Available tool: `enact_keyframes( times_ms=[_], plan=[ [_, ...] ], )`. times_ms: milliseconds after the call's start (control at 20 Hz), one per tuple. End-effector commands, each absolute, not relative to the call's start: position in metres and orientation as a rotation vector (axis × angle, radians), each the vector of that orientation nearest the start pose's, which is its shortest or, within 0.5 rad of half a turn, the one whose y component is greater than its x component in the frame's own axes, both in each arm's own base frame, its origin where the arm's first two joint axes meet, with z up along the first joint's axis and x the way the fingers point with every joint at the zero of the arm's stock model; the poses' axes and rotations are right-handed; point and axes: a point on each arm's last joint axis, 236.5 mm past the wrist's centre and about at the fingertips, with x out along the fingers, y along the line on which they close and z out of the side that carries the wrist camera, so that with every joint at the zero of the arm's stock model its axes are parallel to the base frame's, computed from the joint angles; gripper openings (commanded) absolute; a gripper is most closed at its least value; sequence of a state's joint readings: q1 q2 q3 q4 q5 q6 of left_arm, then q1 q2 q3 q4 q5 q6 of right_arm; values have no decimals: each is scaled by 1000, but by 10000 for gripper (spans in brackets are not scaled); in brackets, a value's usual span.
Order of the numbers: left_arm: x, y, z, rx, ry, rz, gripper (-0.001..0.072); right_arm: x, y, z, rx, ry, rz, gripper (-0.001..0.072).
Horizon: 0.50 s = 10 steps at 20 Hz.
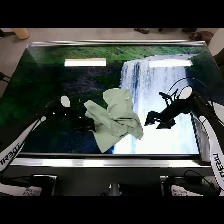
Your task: Fold the shirts.
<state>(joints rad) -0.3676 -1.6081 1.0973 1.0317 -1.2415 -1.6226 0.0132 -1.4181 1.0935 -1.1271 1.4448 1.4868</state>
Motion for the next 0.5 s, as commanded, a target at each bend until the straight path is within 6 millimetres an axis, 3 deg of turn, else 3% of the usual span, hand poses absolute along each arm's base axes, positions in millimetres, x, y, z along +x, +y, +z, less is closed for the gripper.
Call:
enact_keyframes(
  times_ms=[0, 150, 200, 300, 350, 400, 450],
  plan=[
    [248, -261, -112, -334, 1811, -489, 620, 288, 125, -55, 293, 1765, 444, 693],
    [250, -276, -114, -346, 1777, -469, 611, 291, 140, -69, 210, 1745, 492, 707],
    [252, -279, -115, -365, 1767, -449, 554, 295, 143, -75, 204, 1731, 490, 707],
    [257, -283, -116, -377, 1742, -439, 94, 300, 151, -85, 206, 1719, 491, 706],
    [257, -283, -115, -375, 1741, -441, 27, 300, 157, -90, 212, 1721, 498, 700],
    [258, -283, -115, -371, 1737, -446, 27, 301, 163, -95, 217, 1720, 507, 688],
    [259, -283, -113, -365, 1727, -452, 26, 302, 169, -99, 218, 1720, 512, 616]
  ],
)
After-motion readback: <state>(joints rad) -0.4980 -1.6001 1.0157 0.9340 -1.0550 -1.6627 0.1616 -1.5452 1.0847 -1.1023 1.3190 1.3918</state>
